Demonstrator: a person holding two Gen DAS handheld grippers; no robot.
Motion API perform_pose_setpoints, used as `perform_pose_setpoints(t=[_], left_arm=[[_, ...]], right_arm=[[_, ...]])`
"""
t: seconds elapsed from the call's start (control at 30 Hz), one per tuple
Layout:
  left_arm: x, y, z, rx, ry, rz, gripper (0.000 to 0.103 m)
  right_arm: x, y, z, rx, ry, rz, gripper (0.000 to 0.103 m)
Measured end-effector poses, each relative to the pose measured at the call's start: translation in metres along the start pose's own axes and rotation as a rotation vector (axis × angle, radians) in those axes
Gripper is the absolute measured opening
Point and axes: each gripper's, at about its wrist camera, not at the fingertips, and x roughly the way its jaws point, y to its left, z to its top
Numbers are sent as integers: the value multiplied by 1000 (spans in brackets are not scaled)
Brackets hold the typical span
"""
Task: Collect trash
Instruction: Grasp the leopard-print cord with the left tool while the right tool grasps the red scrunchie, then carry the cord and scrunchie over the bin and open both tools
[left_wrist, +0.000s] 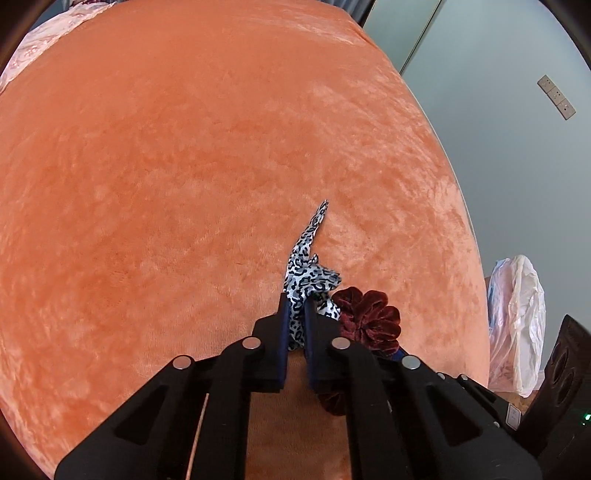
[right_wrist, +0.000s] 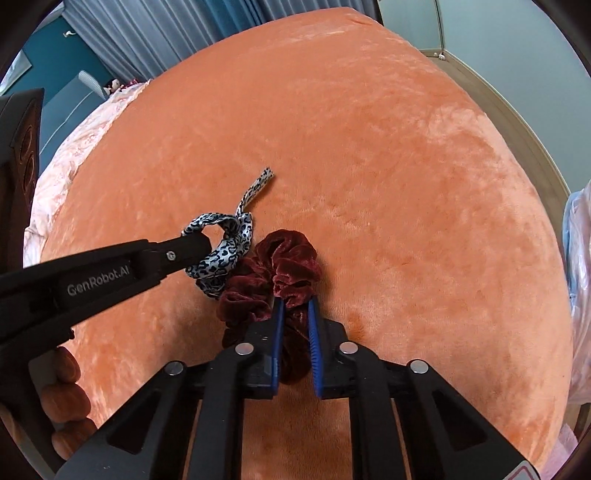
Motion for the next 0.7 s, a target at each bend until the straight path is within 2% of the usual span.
perform_pose_setpoints(t=[0.07,0.13,0.47,0.57,0.7], left_arm=[[-10,-3,2,0,-17,-10,3],[-21,-9,4,6,-38,-15,2],[-122,-73,17,94,-226,-86,2],[-146,-86,14,114,-271,-96,2],[-161,-96,7,118,-284,-95,2]], right_arm=[[-12,-2,3,5,-23,7,8],[-29,-5,8,15,-55,16,2],[-144,-26,39,22,-290,21,2],[-162,-28,34,15,-313,25,2],[-183,-33,25,4,-350,25,2]])
